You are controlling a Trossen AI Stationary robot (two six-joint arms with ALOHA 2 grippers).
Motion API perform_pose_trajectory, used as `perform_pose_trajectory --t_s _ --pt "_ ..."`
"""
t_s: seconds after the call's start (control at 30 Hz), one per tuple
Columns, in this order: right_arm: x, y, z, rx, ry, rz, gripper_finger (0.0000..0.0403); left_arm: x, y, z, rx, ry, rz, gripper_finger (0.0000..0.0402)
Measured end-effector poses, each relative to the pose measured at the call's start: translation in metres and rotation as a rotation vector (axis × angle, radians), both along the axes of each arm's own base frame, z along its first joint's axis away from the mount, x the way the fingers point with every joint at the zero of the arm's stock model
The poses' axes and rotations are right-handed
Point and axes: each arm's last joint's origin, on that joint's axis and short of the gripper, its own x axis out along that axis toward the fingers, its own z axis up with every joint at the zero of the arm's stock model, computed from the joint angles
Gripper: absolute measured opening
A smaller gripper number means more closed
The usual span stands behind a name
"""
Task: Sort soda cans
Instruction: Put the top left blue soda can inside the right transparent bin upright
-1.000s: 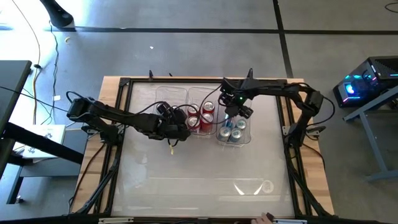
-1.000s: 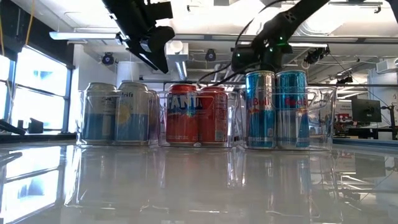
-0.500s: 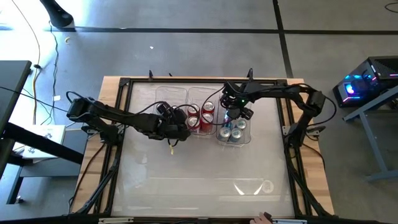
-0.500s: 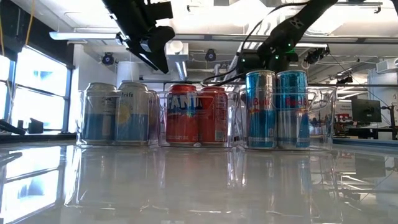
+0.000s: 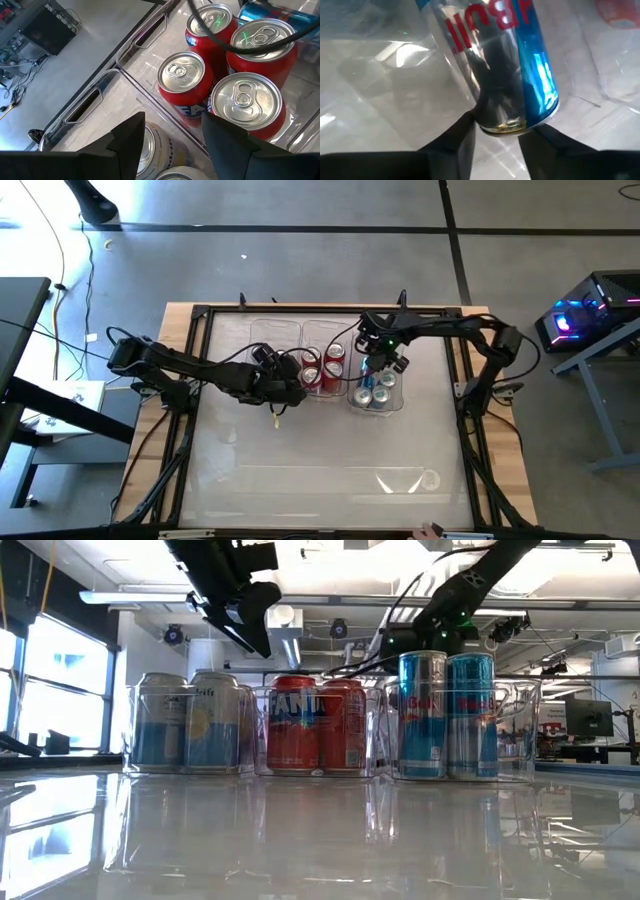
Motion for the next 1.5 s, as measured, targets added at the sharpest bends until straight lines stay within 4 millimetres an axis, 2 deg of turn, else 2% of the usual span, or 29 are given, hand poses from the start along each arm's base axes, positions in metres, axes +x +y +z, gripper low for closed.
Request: perform_pose_trajectory --t_s 0.2,0.43,0.53,0.63,0.83,0.97,1.07,1.23,1.5 --pt "0.012 -0.005 0.028 0.004 -0.052 -0.084 0.0088 0.000 0.000 0.000 0.001 0.000 0.000 0.0190" --pt "0.016 -0.006 0.041 0.055 -0.087 -0.141 0.0016 0.000 0.000 0.000 0.006 -0.001 0.003 0.0190" --pt "0.016 -0.005 0.040 0.064 -0.083 -0.171 0.0005 0.000 0.000 0.000 0.007 0.000 0.003 0.0190" --pt "0.019 0.000 0.040 0.068 -0.077 -0.161 0.0037 0.000 0.000 0.000 0.007 0.000 0.003 0.0190" --pt "0.027 0.015 0.041 0.053 -0.090 -0.066 0.0152 0.000 0.000 0.000 0.007 0.000 0.003 0.0190" --pt "0.030 0.021 0.041 0.044 -0.090 0.021 0.0203 0.000 0.000 0.000 0.007 0.000 0.003 0.0190" --pt "0.032 0.021 0.035 0.039 -0.074 0.076 0.0218 0.000 0.000 0.000 0.007 0.000 0.003 0.0190" --pt "0.037 0.019 0.025 0.032 -0.070 0.111 0.0220 0.000 0.000 0.000 0.012 0.008 -0.003 0.0190" --pt "0.041 0.013 0.015 0.054 -0.064 0.065 0.0242 0.000 0.000 0.000 0.020 0.021 -0.014 0.0190"
